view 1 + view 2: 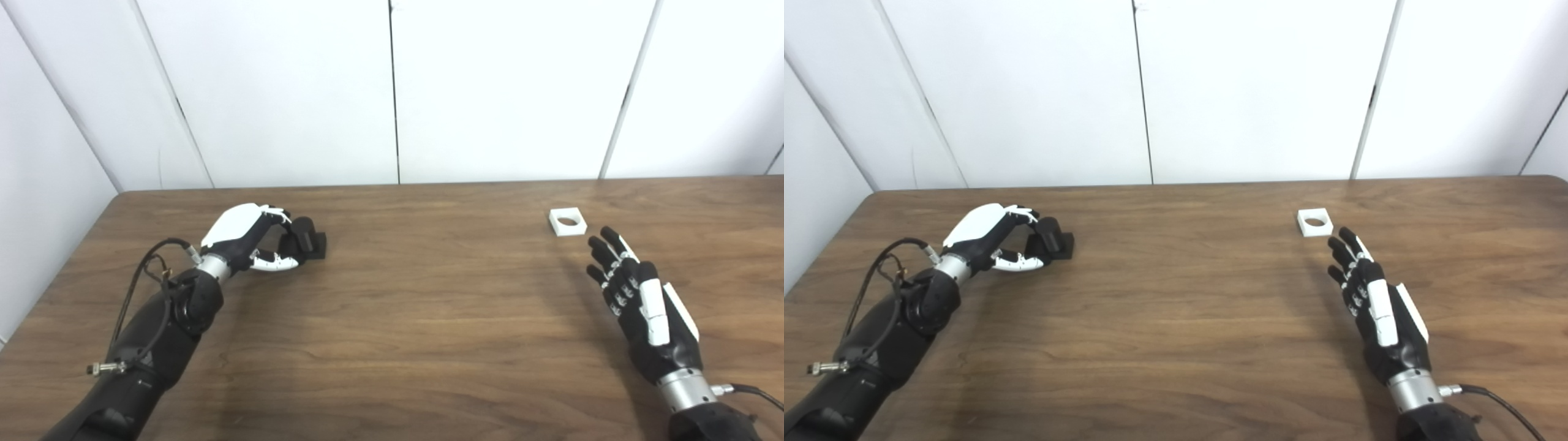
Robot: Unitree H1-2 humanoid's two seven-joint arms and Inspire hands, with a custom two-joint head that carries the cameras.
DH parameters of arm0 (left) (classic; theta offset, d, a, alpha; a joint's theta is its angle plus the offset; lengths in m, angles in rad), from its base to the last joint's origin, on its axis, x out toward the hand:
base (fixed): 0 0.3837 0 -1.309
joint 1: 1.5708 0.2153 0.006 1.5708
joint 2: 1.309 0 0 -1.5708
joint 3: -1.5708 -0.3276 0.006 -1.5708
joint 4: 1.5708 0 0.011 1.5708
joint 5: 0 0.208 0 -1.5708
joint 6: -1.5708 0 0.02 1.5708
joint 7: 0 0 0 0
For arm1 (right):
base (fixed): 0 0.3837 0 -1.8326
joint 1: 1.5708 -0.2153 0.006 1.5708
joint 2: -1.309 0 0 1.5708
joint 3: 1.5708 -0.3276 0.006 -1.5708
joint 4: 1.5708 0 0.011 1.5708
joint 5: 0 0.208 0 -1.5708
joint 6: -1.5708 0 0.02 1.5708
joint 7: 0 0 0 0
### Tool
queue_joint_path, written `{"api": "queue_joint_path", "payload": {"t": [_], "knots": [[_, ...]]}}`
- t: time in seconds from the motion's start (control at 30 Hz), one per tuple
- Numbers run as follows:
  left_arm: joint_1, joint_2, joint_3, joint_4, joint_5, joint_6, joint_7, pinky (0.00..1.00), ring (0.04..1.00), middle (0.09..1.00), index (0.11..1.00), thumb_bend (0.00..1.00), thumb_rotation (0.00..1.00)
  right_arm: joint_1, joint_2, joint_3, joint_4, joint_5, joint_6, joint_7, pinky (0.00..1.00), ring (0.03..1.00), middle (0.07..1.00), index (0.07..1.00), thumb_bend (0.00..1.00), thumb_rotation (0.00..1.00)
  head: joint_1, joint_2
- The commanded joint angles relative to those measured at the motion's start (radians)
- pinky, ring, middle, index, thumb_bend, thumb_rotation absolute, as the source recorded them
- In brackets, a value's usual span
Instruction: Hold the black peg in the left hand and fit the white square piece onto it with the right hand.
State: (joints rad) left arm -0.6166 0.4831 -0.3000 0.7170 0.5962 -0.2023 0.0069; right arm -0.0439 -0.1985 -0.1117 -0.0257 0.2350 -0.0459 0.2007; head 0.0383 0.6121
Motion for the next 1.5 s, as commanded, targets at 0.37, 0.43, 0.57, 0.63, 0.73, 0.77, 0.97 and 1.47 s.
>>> {"api": "queue_joint_path", "payload": {"t": [0.37,0.43,0.57,0.63,0.73,0.77,0.97,1.47], "knots": [[0.002,0.030,0.000,-0.065,0.006,-0.002,-0.014,0.96,0.944,0.878,0.610,0.54,0.34,0.066,0.018,0.008,0.051,0.009,-0.008,0.007,0.97,0.993,0.946,0.972,0.68,1.00,0.003,0.001],[0.011,0.028,0.005,-0.085,-0.001,0.006,-0.024,0.96,0.947,0.881,0.608,0.55,0.33,0.066,0.019,0.008,0.052,0.012,-0.005,0.008,0.97,0.994,0.948,0.970,0.68,0.99,0.003,0.003],[0.027,0.030,0.007,-0.122,-0.007,0.022,-0.047,0.97,0.952,0.886,0.602,0.54,0.33,0.067,0.025,0.009,0.048,0.014,0.005,0.004,0.97,0.990,0.944,0.972,0.69,0.98,0.005,0.004],[0.039,0.030,0.009,-0.153,-0.009,0.038,-0.065,0.97,0.954,0.887,0.606,0.54,0.36,0.066,0.028,0.011,0.048,0.013,0.009,0.002,0.98,0.990,0.944,0.975,0.69,0.98,0.004,0.006],[0.063,0.029,0.013,-0.198,-0.014,0.048,-0.085,0.97,0.952,0.884,0.606,0.54,0.33,0.063,0.033,0.016,0.054,0.005,0.002,0.000,0.97,0.992,0.947,0.978,0.69,0.99,0.004,0.007],[0.075,0.028,0.014,-0.223,-0.014,0.054,-0.093,0.97,0.950,0.883,0.605,0.54,0.31,0.062,0.035,0.018,0.054,0.004,0.002,0.000,0.97,0.993,0.948,0.980,0.68,0.99,0.005,0.008],[0.132,0.028,0.014,-0.338,-0.029,0.065,-0.149,0.98,0.955,0.879,0.588,0.53,0.27,0.059,0.048,0.029,0.052,-0.009,0.007,-0.010,0.97,0.987,0.943,0.980,0.68,1.00,0.001,0.010],[0.277,-0.010,-0.036,-0.591,-0.017,0.020,-0.215,0.97,0.944,0.866,0.569,0.54,0.35,0.063,0.063,0.036,0.047,-0.027,-0.002,-0.020,0.97,0.992,0.947,0.978,0.65,1.00,-0.011,0.019]]}}
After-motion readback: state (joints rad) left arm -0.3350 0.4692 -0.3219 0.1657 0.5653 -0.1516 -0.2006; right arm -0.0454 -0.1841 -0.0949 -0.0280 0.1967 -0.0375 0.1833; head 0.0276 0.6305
